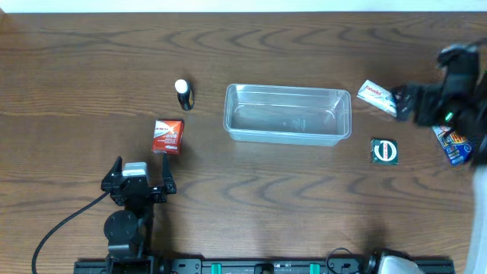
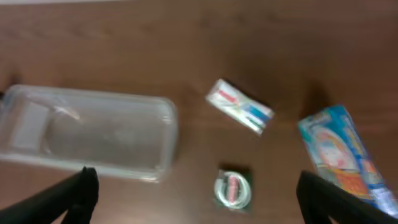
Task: Pack container
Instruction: 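Move the right gripper over the blue fever box at the right edge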
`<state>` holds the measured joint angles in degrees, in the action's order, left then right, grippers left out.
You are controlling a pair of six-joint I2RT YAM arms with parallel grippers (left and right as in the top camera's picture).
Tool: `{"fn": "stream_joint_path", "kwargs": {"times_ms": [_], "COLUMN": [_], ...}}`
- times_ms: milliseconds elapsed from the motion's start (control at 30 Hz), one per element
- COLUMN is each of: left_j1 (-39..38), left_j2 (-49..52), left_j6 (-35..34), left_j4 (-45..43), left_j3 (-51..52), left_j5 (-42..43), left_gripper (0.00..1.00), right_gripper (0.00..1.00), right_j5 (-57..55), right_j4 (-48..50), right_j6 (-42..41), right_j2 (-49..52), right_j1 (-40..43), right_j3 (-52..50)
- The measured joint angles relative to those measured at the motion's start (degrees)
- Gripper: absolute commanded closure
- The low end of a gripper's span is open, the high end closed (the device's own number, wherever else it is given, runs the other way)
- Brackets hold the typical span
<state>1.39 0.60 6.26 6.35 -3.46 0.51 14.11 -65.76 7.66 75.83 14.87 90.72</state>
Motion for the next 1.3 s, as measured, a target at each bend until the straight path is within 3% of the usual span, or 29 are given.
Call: {"fn": "stream_joint_path", "kwargs": {"times_ms": [133, 233, 567, 800, 967, 1300], "left_j1": [0.00, 0.00, 0.00, 0.00, 0.00, 0.00], "left_j2": [0.00, -0.02, 0.00, 0.00, 0.00, 0.00], "left_j6": [0.00, 0.00, 0.00, 0.00, 0.00, 0.00], "left_j4": [0.02, 0.00, 0.00, 0.02, 0.00, 0.00], "left_j3": [0.00, 0.00, 0.02, 0.00, 0.00, 0.00], "left_j5": [0.04, 0.20, 0.20, 0.20, 0.20, 0.20], "left_gripper": [0.02, 0.02, 0.02, 0.02, 0.02, 0.02], "right_gripper": [0.01, 0.01, 0.01, 0.05, 0.07, 0.09], "right_j5": [-3.39, -7.10, -7.78, -5.33, -6.27, -8.20], "right_j4": [-5.46, -5.09, 0.96, 0.39, -0.04, 0.57], "right_j6": [3.82, 5.40, 15.34, 22.64, 25.18, 28.22], "right_j2": [8.76, 11.69, 14.56, 26.16, 32.50, 34.34], "right_j1": [5.92, 9.44, 15.21, 18.18, 19.74, 20.74], "right_j3": [10.10, 12.26, 12.61, 13.03, 12.72, 12.72]}}
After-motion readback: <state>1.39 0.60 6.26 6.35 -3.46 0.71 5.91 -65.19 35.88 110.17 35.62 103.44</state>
